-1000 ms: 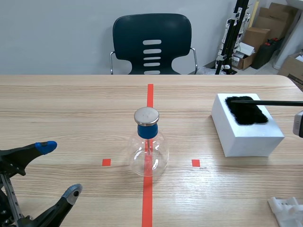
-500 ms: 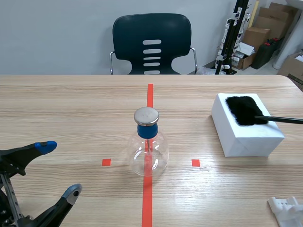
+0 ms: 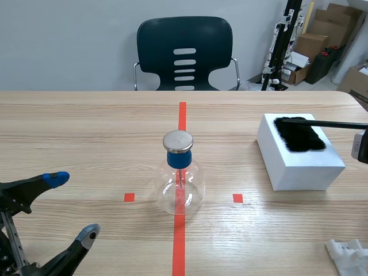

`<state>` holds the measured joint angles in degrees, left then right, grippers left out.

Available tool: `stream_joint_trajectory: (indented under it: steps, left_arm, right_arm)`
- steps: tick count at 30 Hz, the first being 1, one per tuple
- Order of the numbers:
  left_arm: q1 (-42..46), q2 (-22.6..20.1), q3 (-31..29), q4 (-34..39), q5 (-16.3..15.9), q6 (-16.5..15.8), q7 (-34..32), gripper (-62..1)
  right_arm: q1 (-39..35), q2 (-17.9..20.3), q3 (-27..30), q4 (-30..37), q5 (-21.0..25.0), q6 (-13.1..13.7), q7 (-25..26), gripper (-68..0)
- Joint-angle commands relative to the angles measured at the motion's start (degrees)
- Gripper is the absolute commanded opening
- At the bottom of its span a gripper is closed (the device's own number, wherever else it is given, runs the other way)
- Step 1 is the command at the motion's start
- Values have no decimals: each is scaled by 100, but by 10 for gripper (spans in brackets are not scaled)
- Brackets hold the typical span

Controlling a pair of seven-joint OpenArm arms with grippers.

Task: Do the electroscope experiment. rub the rod on the fur

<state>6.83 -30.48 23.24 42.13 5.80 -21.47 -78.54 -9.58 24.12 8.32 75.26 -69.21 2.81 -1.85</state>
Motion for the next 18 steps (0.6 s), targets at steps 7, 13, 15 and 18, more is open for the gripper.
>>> stream_joint_trajectory:
  steps: [7, 13, 15, 18]
  left_arm:
    - [-20, -2, 4, 68, -42, -11, -101, 14]
    - [-20, -2, 4, 68, -42, -11, -101, 14]
    - [-20, -2, 4, 68, -42, -11, -103, 14]
    - [-17, -2, 4, 68, -42, -11, -103, 14]
  right_arm:
    - [-634, 269, 481, 48, 68, -219, -87, -671]
    - [-769, 262, 678, 46, 61, -208, -299, -671]
    - [-645, 223, 573, 46, -11, -166, -420, -671]
    - [-387, 175, 315, 44, -72, -138, -588, -671]
